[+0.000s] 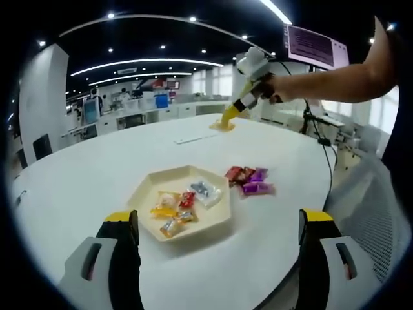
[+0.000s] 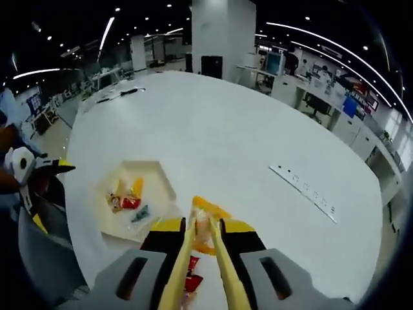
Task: Place the target food into the container with the food tongs after gripping and lifting it, then release it inside without dropping or visibly crushing the food.
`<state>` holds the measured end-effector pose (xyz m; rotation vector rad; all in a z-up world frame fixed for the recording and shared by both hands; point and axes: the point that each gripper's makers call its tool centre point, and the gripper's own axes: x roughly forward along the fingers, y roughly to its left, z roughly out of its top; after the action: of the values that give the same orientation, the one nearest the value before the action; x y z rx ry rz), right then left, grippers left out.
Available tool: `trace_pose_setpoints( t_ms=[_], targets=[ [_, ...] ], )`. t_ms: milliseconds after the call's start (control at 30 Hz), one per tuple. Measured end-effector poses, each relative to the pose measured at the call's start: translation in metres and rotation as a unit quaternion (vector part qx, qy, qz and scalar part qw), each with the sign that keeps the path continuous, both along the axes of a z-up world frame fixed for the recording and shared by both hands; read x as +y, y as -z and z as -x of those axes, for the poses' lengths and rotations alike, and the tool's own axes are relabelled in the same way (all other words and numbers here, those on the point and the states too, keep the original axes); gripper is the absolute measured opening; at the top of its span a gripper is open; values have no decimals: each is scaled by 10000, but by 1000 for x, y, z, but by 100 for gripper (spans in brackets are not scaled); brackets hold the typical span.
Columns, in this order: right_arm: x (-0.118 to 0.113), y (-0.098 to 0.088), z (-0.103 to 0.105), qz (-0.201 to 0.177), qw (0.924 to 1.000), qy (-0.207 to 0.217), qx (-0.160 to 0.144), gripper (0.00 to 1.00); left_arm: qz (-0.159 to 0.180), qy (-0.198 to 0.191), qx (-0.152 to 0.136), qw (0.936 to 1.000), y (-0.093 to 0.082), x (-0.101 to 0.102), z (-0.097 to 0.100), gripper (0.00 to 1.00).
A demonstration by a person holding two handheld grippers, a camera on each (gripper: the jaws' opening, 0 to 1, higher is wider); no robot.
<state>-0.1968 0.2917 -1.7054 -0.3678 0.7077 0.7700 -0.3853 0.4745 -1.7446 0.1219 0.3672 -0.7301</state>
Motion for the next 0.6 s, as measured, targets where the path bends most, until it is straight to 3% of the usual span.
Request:
trace_pose_setpoints(
  t_ms=[600],
  targets=[
    [89,-18,16,-412,9970,-649,-10,21,-3,-60,-42,10000,-2,2,-1,99]
  ],
)
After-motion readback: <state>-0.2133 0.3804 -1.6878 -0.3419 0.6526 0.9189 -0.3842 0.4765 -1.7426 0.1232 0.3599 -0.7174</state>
